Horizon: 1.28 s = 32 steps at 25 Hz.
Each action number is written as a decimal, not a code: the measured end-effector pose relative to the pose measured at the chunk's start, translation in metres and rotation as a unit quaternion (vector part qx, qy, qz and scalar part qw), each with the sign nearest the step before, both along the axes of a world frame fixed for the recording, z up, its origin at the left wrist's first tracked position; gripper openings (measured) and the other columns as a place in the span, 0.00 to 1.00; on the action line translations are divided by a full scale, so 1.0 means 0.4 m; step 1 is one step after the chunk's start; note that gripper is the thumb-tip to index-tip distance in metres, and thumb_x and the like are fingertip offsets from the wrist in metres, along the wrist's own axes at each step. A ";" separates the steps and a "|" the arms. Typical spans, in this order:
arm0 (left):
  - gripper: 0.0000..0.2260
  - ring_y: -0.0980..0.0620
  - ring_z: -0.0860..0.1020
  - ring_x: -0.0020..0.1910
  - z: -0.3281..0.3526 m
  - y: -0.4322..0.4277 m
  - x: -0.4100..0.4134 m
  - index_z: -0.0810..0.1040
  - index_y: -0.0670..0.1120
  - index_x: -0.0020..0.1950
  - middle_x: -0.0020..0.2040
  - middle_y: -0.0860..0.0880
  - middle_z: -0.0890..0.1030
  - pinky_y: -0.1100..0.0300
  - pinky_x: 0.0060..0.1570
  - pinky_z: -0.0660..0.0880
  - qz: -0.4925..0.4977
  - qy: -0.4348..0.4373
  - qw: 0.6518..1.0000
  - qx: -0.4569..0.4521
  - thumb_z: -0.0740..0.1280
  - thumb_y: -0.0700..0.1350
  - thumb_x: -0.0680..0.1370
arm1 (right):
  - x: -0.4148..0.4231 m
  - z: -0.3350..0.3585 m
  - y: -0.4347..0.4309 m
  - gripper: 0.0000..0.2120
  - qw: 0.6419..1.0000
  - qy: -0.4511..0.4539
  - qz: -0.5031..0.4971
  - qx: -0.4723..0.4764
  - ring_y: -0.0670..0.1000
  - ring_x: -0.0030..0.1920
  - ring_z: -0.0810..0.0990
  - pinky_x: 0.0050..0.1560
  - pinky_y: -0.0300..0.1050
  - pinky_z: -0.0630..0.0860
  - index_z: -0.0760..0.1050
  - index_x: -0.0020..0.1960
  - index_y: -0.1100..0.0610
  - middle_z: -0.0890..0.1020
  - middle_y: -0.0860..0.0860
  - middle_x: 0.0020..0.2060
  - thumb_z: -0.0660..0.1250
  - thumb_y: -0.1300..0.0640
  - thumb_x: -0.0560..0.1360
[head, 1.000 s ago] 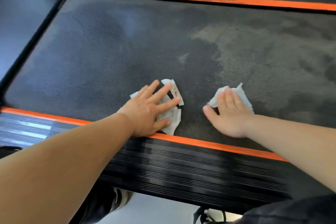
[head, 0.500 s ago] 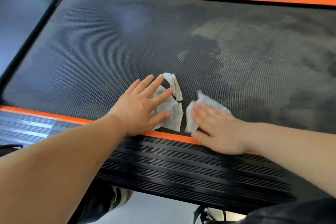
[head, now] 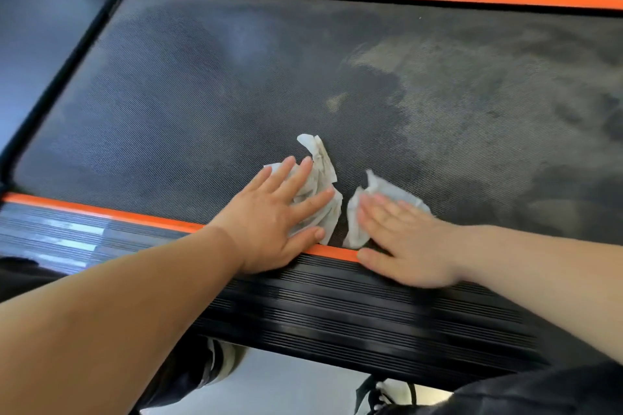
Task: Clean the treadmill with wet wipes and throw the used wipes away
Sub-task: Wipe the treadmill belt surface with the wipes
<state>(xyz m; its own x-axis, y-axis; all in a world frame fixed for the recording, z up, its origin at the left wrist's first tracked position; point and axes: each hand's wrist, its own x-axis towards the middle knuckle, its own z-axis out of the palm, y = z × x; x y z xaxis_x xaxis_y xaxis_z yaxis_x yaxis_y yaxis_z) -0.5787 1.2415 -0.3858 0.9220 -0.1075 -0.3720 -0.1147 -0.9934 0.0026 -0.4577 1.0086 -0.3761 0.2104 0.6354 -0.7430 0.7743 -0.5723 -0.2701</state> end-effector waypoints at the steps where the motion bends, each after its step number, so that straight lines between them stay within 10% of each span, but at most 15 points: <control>1: 0.34 0.43 0.37 0.82 -0.001 0.007 -0.005 0.41 0.62 0.82 0.83 0.48 0.37 0.43 0.80 0.44 -0.003 0.020 1.000 0.006 0.33 0.70 0.76 | 0.021 -0.003 0.000 0.49 0.999 -0.017 -0.050 -0.013 0.48 0.76 0.24 0.80 0.54 0.33 0.29 0.80 0.53 0.25 0.47 0.75 0.33 0.23 0.70; 5: 0.37 0.45 0.33 0.81 -0.016 -0.046 -0.020 0.41 0.54 0.84 0.84 0.48 0.38 0.45 0.80 0.43 -0.024 0.064 0.997 -0.030 0.35 0.69 0.77 | 0.078 -0.005 -0.021 0.50 0.964 -0.060 -0.252 -0.064 0.52 0.78 0.27 0.79 0.54 0.32 0.30 0.81 0.57 0.27 0.51 0.78 0.37 0.23 0.74; 11: 0.38 0.51 0.33 0.81 -0.029 -0.108 0.029 0.42 0.53 0.84 0.83 0.49 0.36 0.47 0.80 0.39 -0.029 0.056 0.997 -0.037 0.34 0.70 0.77 | -0.015 -0.011 -0.042 0.56 1.000 0.010 -0.016 0.013 0.49 0.75 0.23 0.78 0.52 0.30 0.28 0.80 0.53 0.25 0.49 0.76 0.27 0.20 0.62; 17: 0.39 0.52 0.34 0.81 -0.018 -0.144 0.023 0.41 0.51 0.84 0.83 0.50 0.37 0.49 0.80 0.38 -0.037 0.068 0.994 -0.075 0.34 0.69 0.77 | 0.099 -0.014 -0.045 0.47 0.961 -0.078 -0.260 -0.056 0.52 0.78 0.27 0.79 0.54 0.31 0.30 0.81 0.56 0.28 0.51 0.78 0.39 0.25 0.76; 23: 0.39 0.49 0.33 0.81 -0.015 -0.106 0.030 0.38 0.50 0.83 0.83 0.47 0.35 0.48 0.80 0.38 0.061 0.050 0.996 -0.035 0.33 0.69 0.76 | 0.018 -0.018 -0.019 0.45 0.998 -0.013 -0.050 0.025 0.49 0.75 0.21 0.78 0.53 0.29 0.24 0.78 0.52 0.22 0.48 0.75 0.39 0.26 0.75; 28: 0.32 0.38 0.64 0.76 0.018 -0.082 0.043 0.63 0.52 0.81 0.80 0.41 0.63 0.40 0.75 0.60 -0.052 -0.098 0.994 0.002 0.48 0.68 0.82 | 0.075 -0.009 -0.020 0.47 0.991 -0.056 -0.118 -0.033 0.50 0.76 0.23 0.79 0.56 0.32 0.25 0.78 0.53 0.22 0.48 0.75 0.40 0.24 0.75; 32: 0.31 0.40 0.46 0.83 -0.014 -0.083 0.032 0.56 0.60 0.82 0.84 0.45 0.51 0.41 0.80 0.48 -0.145 -0.061 0.984 -0.078 0.49 0.70 0.82 | 0.086 -0.015 -0.020 0.49 0.987 -0.045 -0.148 -0.034 0.51 0.76 0.24 0.79 0.56 0.33 0.26 0.79 0.54 0.23 0.48 0.76 0.42 0.24 0.75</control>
